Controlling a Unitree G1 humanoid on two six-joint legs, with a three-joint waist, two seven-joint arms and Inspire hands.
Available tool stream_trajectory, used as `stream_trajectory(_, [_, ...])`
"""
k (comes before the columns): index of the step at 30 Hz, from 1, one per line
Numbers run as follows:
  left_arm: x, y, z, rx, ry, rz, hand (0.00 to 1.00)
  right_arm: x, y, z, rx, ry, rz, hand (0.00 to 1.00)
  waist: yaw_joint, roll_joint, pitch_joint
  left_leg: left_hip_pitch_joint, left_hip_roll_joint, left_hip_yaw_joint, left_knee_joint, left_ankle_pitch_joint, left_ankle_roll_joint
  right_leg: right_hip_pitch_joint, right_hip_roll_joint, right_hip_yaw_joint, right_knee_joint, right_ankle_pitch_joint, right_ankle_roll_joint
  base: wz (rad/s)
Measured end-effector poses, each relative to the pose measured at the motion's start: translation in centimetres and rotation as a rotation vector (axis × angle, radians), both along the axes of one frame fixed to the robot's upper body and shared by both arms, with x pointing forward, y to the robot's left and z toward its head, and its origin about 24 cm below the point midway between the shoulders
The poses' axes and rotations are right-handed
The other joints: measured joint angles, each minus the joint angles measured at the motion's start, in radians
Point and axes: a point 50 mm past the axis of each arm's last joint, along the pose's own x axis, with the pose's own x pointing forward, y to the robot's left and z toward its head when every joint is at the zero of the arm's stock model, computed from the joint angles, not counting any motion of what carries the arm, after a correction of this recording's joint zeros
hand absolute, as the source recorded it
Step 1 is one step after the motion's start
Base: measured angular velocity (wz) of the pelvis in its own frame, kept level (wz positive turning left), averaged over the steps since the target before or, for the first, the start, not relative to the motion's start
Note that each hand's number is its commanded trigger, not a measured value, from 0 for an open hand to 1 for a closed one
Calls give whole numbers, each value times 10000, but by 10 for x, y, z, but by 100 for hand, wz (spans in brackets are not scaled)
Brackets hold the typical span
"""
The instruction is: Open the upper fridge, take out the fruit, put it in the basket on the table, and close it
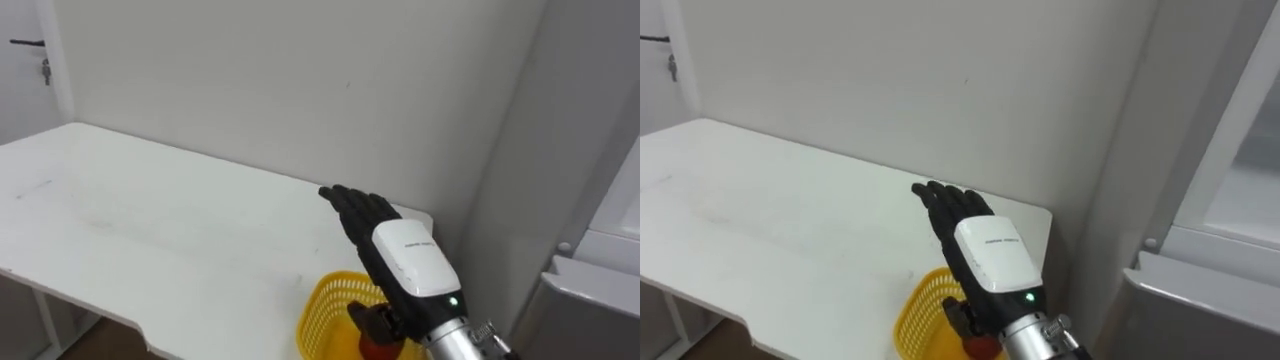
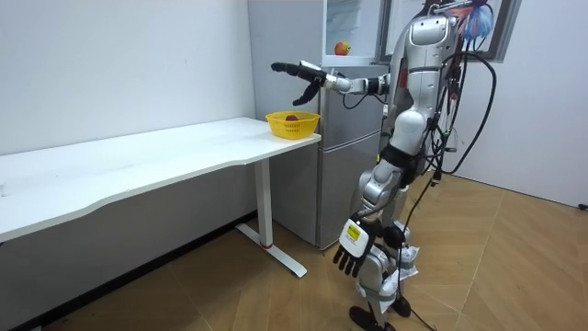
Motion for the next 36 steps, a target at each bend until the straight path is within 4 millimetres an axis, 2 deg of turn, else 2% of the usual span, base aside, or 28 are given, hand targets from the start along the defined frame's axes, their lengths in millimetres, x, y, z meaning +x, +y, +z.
stream_trajectory(4, [-5,-4,-2,-13,185,-291,0,-7,-3,19,918,-740,28,0,-352,137,-72,23,0,70,-29,3,5,-20,-3,62,13,0,0,-7])
stream_trajectory(8, [-6,-10,-4,-96,165,-241,0,-14,-12,35,2416,-1282,-157,0,-571,296,-128,345,37,393,-243,7,9,78,33,445,33,0,1,-23])
stream_trajectory(10, [-4,-11,-4,-125,89,-243,0,-20,-16,37,3009,-1322,-220,0,-709,305,-135,413,61,500,-304,7,9,81,51,528,22,7,9,-16])
stream_trajectory(11, [-3,-12,-4,-125,63,-265,0,-27,-17,37,3306,-1378,-268,0,-912,315,-135,434,66,518,-316,7,9,86,59,555,13,17,19,-7])
stream_trajectory(14, [-6,-14,-5,-88,44,-149,0,-41,-24,36,3907,-1369,-254,0,-1223,480,-151,555,100,742,-371,6,10,89,101,827,8,41,29,-21])
stream_trajectory(15, [-8,-14,-5,-64,41,-125,0,-43,-25,35,4073,-1357,-285,0,-1320,567,-129,639,125,870,-439,6,11,93,124,947,17,55,22,-33])
stream_trajectory(18, [-13,-15,-7,109,95,-55,0,-51,-31,38,4269,-1765,-669,0,-1648,667,-139,696,167,1080,-570,4,8,15,166,1136,57,69,9,-24])
stream_trajectory(21, [-17,-21,-9,64,185,5,0,-58,-40,50,4587,-2828,-1261,0,-1739,716,-154,663,184,1275,-620,5,8,-198,197,1373,192,68,8,-22])
stream_trajectory(28, [-29,-24,-11,6,411,96,0,-76,-60,73,5472,-5053,-1982,0,-2183,592,-234,693,190,1350,-616,5,8,-200,203,1349,190,71,5,-3])
stream_trajectory(29, [-30,-23,-10,3,416,155,0,-78,-65,76,5550,-5381,-2168,0,-2231,501,-272,705,188,1366,-589,5,8,-183,202,1335,189,71,5,0])
stream_trajectory(30, [-33,-22,-11,-21,441,260,0,-79,-71,79,5646,-5663,-2365,0,-2267,490,-242,723,188,1367,-604,5,8,-145,202,1329,174,71,5,0])
stream_trajectory(36, [-45,-23,-11,-141,579,672,0,-82,-97,86,5987,-6381,-3253,0,-2528,398,-203,869,187,1352,-666,1,10,-1,201,1338,145,72,6,0])
